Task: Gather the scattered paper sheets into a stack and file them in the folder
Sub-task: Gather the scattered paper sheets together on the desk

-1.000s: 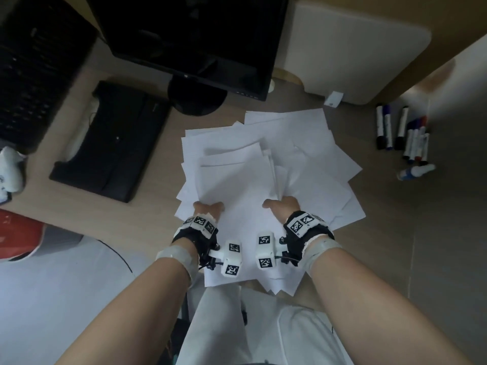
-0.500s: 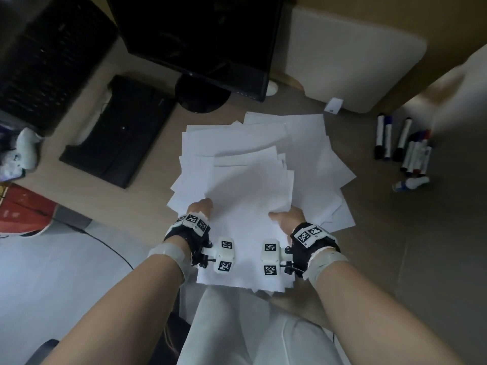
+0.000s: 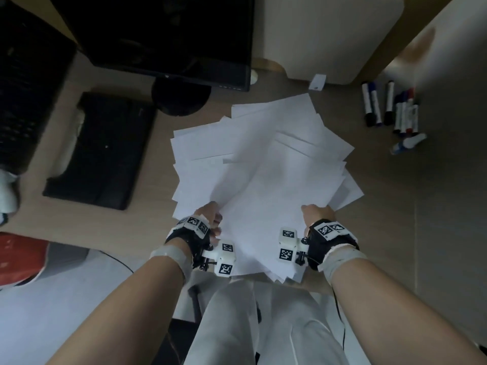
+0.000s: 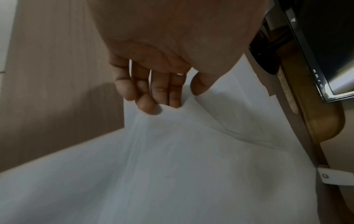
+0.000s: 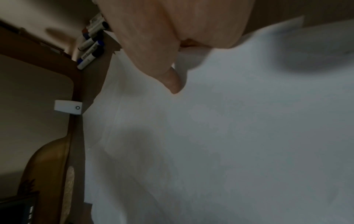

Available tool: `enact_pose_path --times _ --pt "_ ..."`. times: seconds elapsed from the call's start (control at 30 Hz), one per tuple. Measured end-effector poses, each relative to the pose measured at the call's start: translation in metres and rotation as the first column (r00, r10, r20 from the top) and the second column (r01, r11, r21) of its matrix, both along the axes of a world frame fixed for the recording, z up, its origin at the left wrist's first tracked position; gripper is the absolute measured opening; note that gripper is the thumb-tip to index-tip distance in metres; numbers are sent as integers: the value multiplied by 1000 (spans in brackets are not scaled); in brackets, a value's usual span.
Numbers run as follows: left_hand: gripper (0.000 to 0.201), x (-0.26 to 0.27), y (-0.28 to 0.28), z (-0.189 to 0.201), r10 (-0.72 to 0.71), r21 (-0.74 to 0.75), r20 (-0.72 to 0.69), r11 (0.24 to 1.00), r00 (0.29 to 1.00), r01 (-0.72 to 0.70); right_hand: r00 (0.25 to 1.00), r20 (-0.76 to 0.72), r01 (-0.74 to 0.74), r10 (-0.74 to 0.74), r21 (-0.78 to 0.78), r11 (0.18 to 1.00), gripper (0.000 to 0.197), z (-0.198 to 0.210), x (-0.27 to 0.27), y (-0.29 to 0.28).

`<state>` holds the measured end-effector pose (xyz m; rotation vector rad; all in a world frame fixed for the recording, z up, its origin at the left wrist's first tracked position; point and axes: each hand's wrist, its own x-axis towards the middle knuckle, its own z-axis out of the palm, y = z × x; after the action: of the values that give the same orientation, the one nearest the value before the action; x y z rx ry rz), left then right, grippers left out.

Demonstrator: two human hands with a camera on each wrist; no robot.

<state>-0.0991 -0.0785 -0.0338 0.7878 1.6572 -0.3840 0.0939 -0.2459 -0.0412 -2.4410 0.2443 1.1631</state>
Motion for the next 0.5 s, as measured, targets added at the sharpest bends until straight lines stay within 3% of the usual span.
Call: enact_pose_path --times 0.07,0.17,0.27,0.37,0.43,0.5 --pt "44 -4 6 4 -75 -34 55 996 996 76 954 10 296 -300 129 946 44 2 -5 3" --pt "38 0 11 5 -81 16 110 997 991 80 976 166 127 -139 84 988 43 4 -17 -3" --pt "39 6 12 -8 -167 183 149 973 975 139 980 117 143 -163 166 976 32 5 -30 -4" --pt "31 5 10 -14 -247 385 138 905 959 178 995 36 82 -88 145 986 29 8 -44 -2" --pt "28 6 11 -17 -283 457 129 867 950 197 993 61 88 -98 154 984 28 9 -46 -1" --pt "25 7 14 -19 -313 456 96 858 945 237 990 137 35 -43 56 998 32 13 -44 0"
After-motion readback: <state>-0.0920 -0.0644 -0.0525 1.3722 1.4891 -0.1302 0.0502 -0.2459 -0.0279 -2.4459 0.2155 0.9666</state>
